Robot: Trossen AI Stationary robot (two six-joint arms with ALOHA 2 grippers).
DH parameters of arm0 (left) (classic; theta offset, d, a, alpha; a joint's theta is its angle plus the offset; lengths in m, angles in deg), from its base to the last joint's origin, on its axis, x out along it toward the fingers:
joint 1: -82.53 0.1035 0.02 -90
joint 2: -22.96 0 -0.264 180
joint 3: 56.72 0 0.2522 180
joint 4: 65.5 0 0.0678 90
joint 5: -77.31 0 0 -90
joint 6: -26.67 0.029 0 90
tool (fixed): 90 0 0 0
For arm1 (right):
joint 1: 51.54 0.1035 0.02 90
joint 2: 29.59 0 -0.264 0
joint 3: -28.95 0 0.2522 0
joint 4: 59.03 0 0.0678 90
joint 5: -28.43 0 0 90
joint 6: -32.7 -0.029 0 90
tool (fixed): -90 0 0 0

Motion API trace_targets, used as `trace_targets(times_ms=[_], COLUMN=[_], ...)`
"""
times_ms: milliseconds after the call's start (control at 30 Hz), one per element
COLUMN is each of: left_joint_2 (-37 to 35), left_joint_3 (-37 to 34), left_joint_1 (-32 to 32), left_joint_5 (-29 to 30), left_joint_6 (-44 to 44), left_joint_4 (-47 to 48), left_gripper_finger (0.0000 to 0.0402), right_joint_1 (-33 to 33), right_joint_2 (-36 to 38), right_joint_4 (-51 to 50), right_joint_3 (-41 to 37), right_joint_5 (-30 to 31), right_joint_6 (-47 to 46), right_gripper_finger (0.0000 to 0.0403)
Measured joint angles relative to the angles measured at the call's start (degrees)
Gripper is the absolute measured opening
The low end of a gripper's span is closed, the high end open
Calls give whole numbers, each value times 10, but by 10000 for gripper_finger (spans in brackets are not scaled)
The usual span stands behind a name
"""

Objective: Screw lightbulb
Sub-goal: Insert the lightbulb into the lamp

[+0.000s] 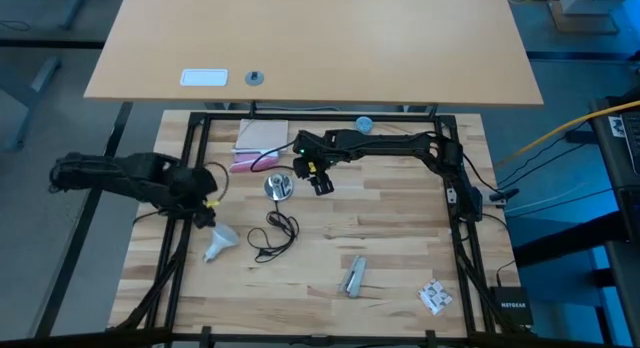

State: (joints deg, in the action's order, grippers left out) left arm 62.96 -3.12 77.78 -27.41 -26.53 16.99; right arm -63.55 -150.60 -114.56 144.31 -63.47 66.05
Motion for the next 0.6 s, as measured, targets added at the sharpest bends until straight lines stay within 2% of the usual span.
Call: trace_targets(times_ms=[167,300,467,600], left_joint_2=[58,80,119,174], left_joint_3=[0,0,0,0], left_joint_1=[-45,-90,-156,-200], left_joint_5=[-42,-59,-49,-16], left_joint_6=[-38,-103,-181,-202], left_joint_4=[-6,-20,-84,-161], left_gripper_finger=[258,258,258,258], right_joint_1=[0,0,0,0], right_joint_2=[0,0,0,-1], right_joint_4=[-3,7,30,35], right_joint_3=[0,-21,-60,-75], right_joint_5=[0,0,-1,-1], right_joint_6=[2,11,11,-1], right_gripper_finger=[239,239,239,239])
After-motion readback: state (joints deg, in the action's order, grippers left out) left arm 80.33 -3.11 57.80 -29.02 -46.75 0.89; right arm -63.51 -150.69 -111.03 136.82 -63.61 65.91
